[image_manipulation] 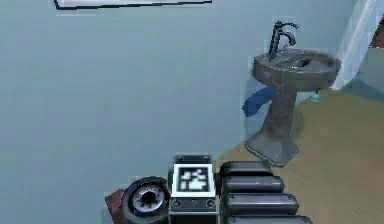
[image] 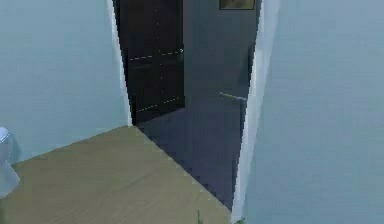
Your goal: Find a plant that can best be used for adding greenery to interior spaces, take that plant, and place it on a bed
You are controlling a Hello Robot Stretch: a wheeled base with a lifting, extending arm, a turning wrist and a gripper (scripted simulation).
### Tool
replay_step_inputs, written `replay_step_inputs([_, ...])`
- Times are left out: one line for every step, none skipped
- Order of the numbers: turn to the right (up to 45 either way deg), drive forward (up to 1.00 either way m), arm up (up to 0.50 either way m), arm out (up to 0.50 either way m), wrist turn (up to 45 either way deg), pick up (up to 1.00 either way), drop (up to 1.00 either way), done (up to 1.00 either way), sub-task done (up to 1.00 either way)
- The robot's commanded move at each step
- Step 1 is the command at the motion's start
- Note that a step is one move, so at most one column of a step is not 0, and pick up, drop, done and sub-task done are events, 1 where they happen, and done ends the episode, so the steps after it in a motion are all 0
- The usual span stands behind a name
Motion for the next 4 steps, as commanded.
replay_step_inputs([-39.0, 0.0, 0.0, 0.0, 0.0, 0.0, 0.0, 0.0, 0.0])
replay_step_inputs([0.0, 0.3, 0.0, 0.0, 0.0, 0.0, 0.0, 0.0, 0.0])
replay_step_inputs([36.0, 0.0, 0.0, 0.0, 0.0, 0.0, 0.0, 0.0, 0.0])
replay_step_inputs([0.0, 0.55, 0.0, 0.0, 0.0, 0.0, 0.0, 0.0, 0.0])
